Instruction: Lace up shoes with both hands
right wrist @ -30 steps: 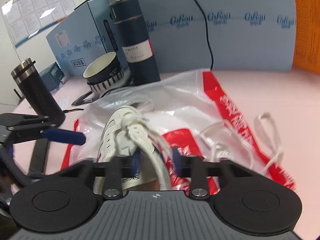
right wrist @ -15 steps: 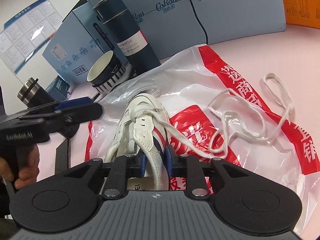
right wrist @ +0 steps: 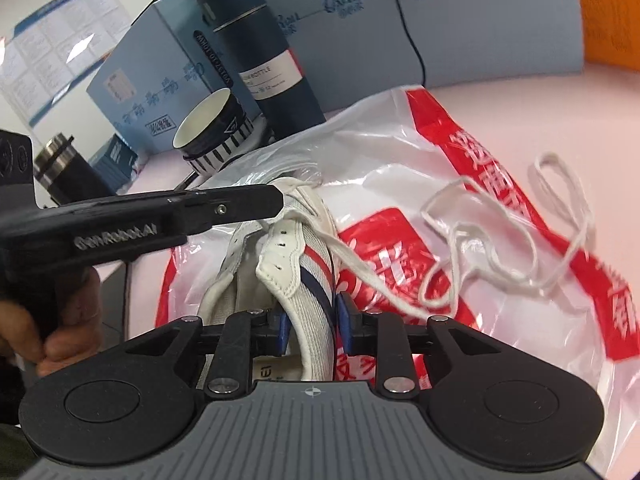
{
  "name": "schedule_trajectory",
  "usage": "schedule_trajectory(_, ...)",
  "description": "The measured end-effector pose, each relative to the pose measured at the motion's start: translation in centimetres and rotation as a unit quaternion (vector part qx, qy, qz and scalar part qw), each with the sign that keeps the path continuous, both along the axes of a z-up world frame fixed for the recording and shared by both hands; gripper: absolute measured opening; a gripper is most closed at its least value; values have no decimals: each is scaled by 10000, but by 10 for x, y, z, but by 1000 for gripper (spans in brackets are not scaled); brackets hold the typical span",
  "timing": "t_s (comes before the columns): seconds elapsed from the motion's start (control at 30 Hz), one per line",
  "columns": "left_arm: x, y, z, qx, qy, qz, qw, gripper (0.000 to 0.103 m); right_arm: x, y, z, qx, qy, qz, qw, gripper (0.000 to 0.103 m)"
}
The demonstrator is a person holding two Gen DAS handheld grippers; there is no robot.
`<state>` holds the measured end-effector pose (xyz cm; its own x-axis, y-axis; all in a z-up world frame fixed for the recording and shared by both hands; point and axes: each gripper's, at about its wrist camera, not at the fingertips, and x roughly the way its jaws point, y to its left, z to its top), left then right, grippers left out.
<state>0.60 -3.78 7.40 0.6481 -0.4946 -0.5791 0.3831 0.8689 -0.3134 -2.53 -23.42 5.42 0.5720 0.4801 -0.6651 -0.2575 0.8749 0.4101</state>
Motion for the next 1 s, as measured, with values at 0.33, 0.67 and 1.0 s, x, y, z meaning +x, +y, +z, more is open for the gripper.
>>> schedule_trajectory(0.33, 12, 54, -23, -2743, 1171, 638, 9523, 1, 8, 0, -15, 65, 206, -86, 9997, 18)
schedule_trajectory(0.67, 14, 71, -34, -3580, 1503, 826, 9178, 1, 7, 1, -15, 76, 211, -130, 9997, 18)
schedule_trajectory(1.0, 16, 81, -30, -4124, 1436, 801, 8960, 1, 7, 1, -15, 108, 237, -136, 9996, 18)
